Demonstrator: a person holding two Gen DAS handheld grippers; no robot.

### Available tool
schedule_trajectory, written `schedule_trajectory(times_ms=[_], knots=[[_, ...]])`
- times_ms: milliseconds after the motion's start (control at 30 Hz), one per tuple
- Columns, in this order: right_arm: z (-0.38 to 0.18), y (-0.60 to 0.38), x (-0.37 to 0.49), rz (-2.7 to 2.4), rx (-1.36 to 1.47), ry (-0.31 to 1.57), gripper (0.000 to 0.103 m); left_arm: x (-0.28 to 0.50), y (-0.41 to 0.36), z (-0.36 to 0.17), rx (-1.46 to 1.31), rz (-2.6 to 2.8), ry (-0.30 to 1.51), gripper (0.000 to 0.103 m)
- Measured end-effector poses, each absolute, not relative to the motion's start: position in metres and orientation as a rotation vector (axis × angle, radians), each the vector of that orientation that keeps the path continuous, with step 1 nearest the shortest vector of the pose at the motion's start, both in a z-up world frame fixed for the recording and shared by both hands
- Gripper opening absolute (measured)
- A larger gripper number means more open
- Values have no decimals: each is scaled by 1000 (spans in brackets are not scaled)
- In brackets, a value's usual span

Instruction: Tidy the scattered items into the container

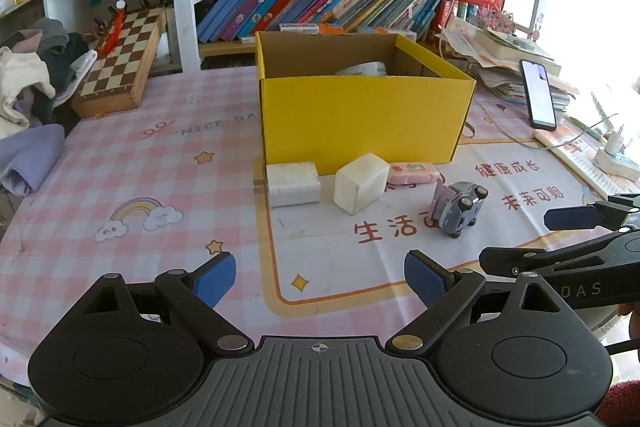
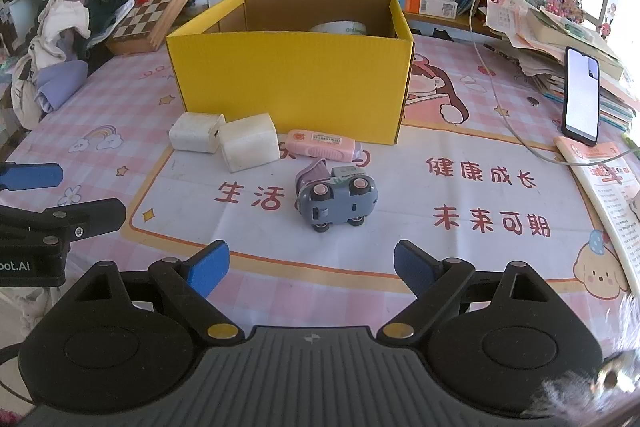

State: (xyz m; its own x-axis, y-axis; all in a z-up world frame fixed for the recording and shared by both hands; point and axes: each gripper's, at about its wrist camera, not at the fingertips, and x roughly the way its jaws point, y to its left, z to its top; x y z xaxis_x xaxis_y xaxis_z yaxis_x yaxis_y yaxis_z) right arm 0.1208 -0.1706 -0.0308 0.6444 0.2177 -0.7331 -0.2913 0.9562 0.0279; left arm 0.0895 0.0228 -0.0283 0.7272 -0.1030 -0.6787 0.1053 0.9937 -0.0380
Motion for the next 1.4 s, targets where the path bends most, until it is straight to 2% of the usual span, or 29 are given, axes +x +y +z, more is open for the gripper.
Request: schedule_trajectory(times_ms=[1400], knots=[[-52, -171, 188, 320, -106, 912, 87, 149, 28, -51, -27, -58, 780, 91]])
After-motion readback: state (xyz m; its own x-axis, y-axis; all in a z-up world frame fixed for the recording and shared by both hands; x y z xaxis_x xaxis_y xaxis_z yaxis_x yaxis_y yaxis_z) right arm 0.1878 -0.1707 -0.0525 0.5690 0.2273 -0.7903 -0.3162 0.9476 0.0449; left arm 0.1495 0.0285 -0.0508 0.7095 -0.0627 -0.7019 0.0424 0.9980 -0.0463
